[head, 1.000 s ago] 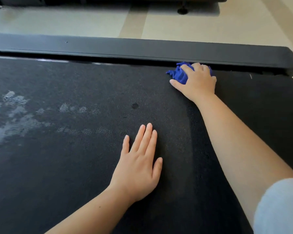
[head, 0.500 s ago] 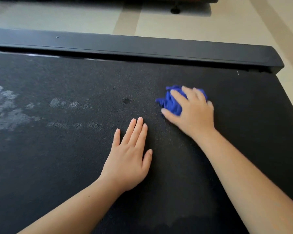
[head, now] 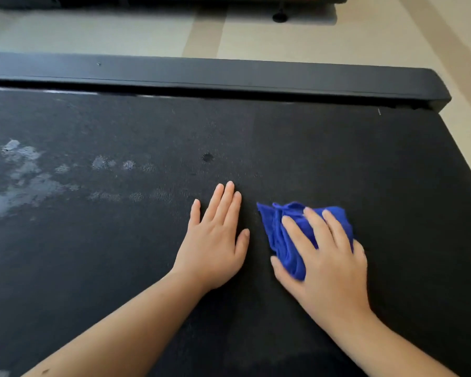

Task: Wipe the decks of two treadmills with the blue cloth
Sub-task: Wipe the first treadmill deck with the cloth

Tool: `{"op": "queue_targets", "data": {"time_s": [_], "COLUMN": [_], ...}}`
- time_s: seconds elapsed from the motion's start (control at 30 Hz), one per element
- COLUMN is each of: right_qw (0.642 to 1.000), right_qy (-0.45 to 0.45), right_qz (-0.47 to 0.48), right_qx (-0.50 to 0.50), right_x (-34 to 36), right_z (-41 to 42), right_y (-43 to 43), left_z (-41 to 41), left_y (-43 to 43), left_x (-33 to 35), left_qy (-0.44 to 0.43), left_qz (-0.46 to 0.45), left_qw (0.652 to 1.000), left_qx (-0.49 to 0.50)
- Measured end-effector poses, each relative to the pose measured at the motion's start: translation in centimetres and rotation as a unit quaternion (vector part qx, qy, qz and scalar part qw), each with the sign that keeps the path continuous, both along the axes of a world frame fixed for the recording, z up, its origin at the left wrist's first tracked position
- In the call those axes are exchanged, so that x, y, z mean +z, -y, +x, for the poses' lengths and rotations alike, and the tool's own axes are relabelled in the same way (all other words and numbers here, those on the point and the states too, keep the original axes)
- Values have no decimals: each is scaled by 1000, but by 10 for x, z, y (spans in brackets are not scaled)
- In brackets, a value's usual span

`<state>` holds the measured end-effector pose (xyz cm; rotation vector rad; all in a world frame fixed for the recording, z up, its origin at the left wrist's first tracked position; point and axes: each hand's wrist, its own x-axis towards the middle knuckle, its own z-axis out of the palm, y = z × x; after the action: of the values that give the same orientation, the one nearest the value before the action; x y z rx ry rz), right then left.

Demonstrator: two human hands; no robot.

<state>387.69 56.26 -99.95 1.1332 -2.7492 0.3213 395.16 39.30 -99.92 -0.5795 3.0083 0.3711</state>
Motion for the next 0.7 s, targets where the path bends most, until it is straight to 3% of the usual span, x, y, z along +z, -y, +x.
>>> {"op": "queue_targets", "data": {"time_s": [0.17,0.5,0.7], "right_qw": [1000,994,999], "right_qy": [2,37,5], "right_qz": [2,23,2], "right_qx": [27,-104,-49], "right_x": [2,0,0], "right_z": [41,-89,7], "right_y": [-36,84,4], "left_z": [-1,1,0], "left_y": [0,1,0], "left_x": [-1,0,2], "left_qy": [8,6,11], "left_qz": [-8,3,6], "left_qw": [1000,1000,1000], "left_qx": [-3,0,1]}}
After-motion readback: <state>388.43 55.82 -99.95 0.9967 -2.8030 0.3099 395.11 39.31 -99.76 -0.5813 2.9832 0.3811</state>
